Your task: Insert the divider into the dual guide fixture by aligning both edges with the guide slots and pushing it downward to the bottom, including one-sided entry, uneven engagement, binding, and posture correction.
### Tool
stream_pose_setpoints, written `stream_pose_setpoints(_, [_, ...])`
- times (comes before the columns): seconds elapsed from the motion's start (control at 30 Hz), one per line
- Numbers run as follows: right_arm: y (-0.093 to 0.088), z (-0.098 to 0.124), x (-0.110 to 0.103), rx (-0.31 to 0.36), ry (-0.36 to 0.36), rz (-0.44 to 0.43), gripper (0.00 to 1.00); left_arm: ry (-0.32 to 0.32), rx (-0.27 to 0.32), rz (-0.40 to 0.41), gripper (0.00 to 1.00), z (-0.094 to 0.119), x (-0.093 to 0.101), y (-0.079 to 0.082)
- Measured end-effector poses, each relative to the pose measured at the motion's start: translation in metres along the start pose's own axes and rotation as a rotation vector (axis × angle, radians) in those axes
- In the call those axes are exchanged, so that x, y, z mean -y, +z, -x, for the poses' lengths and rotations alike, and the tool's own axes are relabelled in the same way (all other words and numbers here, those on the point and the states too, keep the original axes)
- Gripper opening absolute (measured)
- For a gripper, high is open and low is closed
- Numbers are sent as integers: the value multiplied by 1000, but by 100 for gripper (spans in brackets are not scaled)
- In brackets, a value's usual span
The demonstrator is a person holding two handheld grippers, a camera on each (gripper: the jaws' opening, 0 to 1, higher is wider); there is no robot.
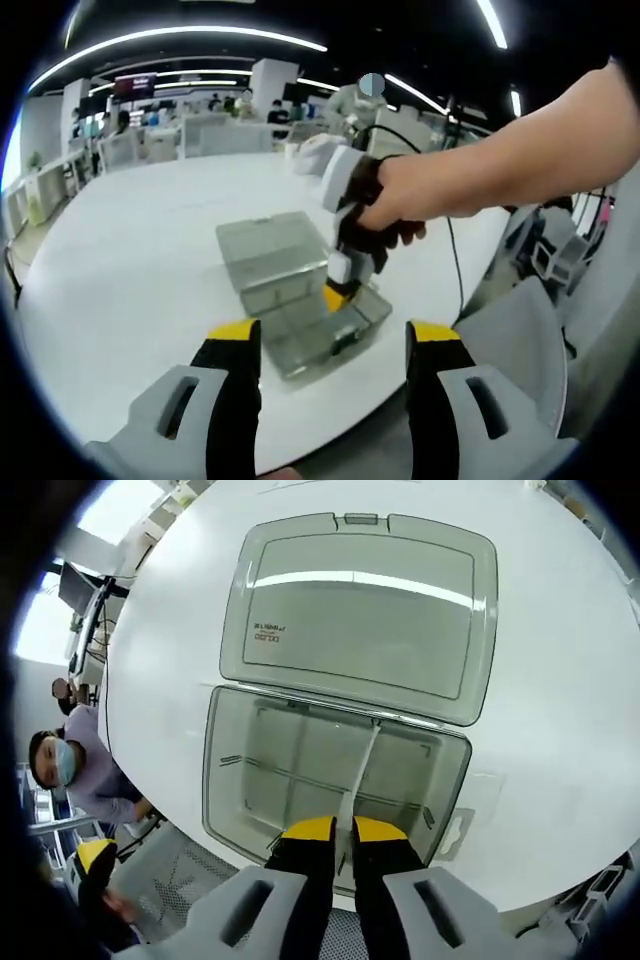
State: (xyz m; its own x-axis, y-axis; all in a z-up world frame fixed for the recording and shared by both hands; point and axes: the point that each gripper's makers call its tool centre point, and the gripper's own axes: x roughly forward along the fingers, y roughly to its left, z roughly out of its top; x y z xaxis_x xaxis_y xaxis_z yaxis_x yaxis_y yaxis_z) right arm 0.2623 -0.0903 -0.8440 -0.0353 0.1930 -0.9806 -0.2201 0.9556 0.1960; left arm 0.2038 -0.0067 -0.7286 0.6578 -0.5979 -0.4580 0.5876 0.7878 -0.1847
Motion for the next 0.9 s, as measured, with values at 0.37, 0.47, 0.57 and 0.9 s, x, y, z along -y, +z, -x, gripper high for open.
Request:
stream_pose_setpoints(0.37, [8, 27, -3, 84, 67, 65, 2, -13, -15, -11, 57, -3, 4, 0])
stream_pose_setpoints(0.47, [11, 36, -3, 123, 81, 135, 0, -16, -27, -22, 57, -3, 4, -1])
stream_pose_setpoints(0.57, [8, 42, -2, 143, 82, 249, 0, -25, -48, -34, 57, -4, 4, -3])
stream_pose_setpoints(0.9, [-9, 43, -6, 163, 133, 401, 0, -40, -105, -50, 57, -10, 2, -7])
